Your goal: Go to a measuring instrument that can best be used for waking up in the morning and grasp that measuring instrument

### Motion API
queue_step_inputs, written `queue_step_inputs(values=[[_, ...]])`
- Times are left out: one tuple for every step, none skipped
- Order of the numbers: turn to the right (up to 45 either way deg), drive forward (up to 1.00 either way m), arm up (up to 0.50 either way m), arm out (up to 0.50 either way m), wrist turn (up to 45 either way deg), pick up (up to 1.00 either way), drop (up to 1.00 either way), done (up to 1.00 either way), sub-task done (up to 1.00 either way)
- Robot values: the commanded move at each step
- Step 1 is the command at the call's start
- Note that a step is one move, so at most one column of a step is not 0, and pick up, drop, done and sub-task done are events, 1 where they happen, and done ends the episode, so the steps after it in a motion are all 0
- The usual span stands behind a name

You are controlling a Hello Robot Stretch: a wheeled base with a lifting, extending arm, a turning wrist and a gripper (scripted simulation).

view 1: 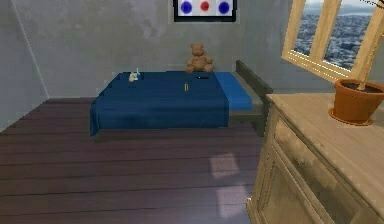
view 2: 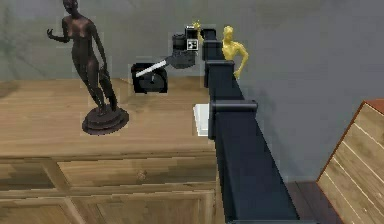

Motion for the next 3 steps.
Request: queue_step_inputs(values=[[0.0, 0.00, 0.00, 0.00, 21.0, 0.00, 0.00, 0.00, 0.00], [0.0, 0.00, 0.00, 0.00, 0.0, 1.00, 0.00, 0.00, 0.00], [0.0, 0.00, 0.00, 0.00, 0.0, 0.00, 0.00, 1.00, 0.00]])
